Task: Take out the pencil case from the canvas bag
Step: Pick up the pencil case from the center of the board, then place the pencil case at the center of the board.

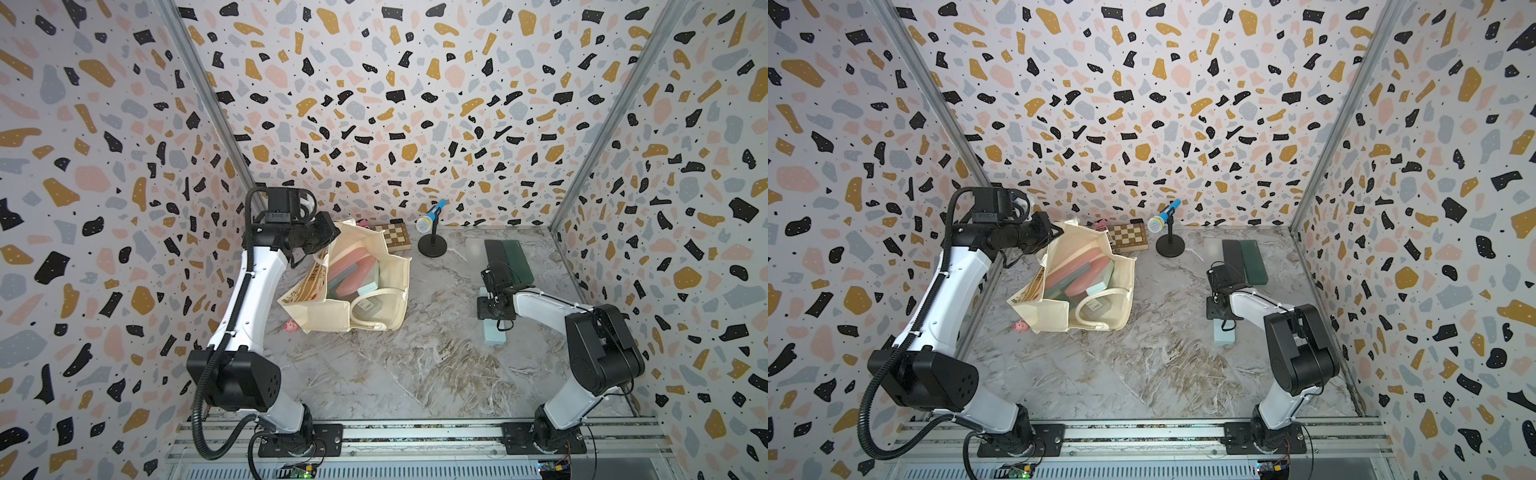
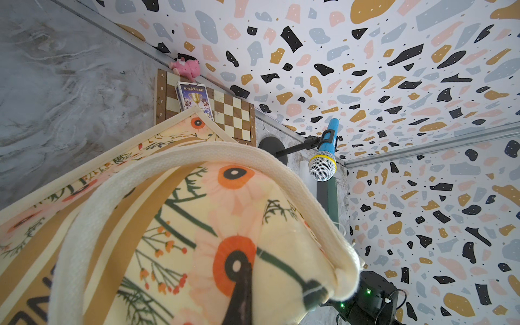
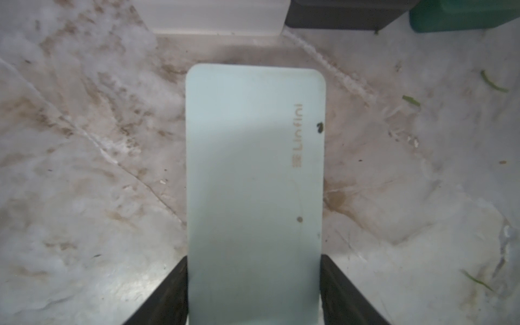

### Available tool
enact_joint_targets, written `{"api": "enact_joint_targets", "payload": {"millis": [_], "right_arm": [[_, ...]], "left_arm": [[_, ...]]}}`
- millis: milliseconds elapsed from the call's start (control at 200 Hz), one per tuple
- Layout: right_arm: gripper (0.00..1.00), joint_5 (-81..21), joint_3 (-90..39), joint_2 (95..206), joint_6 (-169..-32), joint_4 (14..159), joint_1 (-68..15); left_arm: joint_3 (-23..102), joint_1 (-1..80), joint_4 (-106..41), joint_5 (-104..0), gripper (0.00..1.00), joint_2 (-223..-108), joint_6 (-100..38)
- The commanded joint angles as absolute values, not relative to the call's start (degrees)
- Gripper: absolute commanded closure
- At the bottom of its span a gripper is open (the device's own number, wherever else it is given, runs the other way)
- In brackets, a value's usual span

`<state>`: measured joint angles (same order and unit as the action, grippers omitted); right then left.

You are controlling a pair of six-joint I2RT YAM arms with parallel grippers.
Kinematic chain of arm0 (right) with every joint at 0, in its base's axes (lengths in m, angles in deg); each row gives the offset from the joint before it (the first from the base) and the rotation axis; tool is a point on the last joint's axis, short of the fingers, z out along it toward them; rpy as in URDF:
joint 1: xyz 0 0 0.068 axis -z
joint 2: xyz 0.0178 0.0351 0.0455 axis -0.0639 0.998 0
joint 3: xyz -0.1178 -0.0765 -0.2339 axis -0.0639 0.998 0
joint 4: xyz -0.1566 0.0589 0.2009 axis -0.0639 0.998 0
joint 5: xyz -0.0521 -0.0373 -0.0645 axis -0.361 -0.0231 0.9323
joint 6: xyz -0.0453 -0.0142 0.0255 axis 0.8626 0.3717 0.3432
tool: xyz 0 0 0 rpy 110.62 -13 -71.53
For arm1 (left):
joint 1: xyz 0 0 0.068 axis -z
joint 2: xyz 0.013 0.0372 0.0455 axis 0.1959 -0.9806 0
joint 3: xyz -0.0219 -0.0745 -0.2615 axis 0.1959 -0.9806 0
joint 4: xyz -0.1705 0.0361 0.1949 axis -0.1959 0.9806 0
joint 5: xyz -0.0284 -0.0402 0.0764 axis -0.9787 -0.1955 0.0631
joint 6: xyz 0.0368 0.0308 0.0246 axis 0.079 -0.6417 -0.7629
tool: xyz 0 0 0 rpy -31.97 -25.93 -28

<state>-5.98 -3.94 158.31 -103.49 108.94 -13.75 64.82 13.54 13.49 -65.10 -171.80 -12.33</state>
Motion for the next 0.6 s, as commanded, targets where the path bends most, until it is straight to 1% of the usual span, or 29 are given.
{"api": "enact_joint_targets", "payload": {"millis": [0, 295, 596], "right_arm": [[0.36, -5.2, -5.7, 157.6, -101.9, 111.2, -12.0], [0.37, -2.3, -5.8, 158.6, -98.3, 112.2, -6.2], [0.36, 1.2, -7.8, 162.5, -95.2, 112.3, -1.7]], "left_arm": [[67.3, 13.3, 8.2, -67.1, 1.00, -170.6, -11.1], [65.7, 13.4, 7.9, -68.5, 1.00, -171.3, -11.2], [65.4, 13.5, 7.2, -70.1, 1.00, -172.3, -10.9]]}}
